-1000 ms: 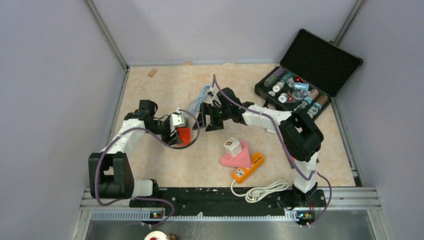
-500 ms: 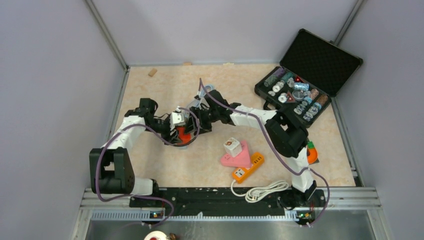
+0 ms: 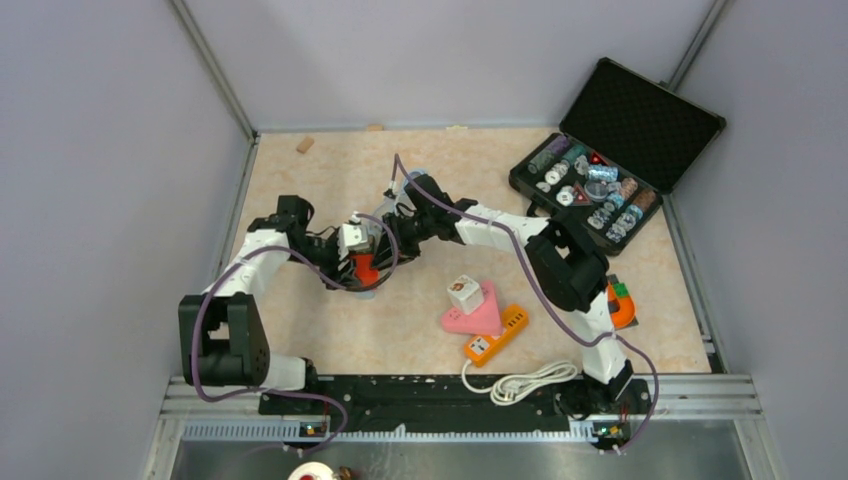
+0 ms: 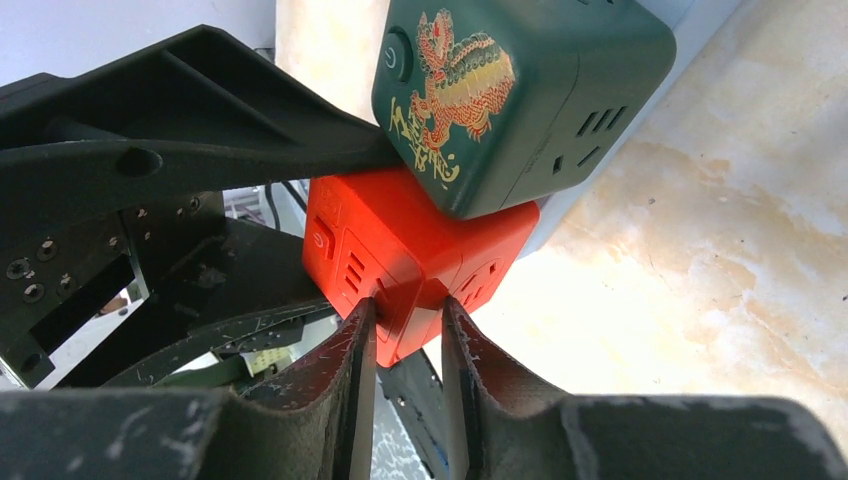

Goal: Insert the plug
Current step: Insert the plug into the socket.

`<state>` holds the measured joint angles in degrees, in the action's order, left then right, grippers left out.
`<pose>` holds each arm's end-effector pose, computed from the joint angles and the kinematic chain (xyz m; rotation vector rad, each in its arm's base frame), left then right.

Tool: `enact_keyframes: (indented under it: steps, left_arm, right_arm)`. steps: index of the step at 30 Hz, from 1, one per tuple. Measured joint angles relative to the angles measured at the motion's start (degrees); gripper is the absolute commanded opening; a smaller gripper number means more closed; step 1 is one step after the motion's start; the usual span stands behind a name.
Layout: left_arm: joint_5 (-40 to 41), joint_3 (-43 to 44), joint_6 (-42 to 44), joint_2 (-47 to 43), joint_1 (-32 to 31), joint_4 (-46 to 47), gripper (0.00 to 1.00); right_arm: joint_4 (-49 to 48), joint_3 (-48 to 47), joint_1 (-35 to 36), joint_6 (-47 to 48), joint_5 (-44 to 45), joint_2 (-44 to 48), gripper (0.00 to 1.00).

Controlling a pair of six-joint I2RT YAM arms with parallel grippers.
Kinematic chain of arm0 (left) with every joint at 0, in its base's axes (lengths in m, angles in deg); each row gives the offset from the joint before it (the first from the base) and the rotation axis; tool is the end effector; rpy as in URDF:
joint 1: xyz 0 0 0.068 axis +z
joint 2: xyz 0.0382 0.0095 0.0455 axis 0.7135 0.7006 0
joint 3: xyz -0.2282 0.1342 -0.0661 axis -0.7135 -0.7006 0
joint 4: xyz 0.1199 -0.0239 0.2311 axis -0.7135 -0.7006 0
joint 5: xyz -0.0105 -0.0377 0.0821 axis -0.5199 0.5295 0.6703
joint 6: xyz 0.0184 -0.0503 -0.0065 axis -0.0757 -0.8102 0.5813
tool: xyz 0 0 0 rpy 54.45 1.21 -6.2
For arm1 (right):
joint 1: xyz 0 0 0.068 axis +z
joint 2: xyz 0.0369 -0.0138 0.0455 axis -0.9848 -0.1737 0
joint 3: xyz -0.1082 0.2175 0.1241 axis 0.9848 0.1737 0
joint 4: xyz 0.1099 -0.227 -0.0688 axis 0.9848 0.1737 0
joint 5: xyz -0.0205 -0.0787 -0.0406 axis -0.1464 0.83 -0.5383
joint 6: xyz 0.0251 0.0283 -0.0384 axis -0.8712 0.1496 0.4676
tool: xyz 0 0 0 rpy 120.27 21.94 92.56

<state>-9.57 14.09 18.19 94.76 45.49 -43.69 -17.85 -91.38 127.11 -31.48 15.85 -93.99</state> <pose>0.2426 -0.0266 0.2164 1.5031 1.8477 -0.6897 0.3057 0.3632 0.1896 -0.5005 2.6148 1.5093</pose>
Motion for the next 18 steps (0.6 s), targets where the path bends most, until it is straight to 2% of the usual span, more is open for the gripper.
enact_keyframes:
  steps: [2,15,16,18]
  left_arm:
    - [-0.2,0.2,0.0,0.3,0.1,-0.2,0.53]
    - [1.0,3.9,0.5,3.7,-1.3,-3.6,0.54]
    - [1.2,4.0,0.6,3.7,-1.5,-3.8,0.52]
    - [1.5,4.2,1.2,3.8,-1.8,-4.1,0.39]
  right_arm:
    - [0.5,-0.3,0.0,0.0,0.0,-0.2,0.22]
    - [2.4,-1.4,-0.2,0.0,0.1,-0.4,0.19]
    - [2.5,-1.4,-0.2,0.0,0.0,-0.4,0.20]
    - [2.8,-1.4,-0.3,0.0,-0.2,-0.4,0.20]
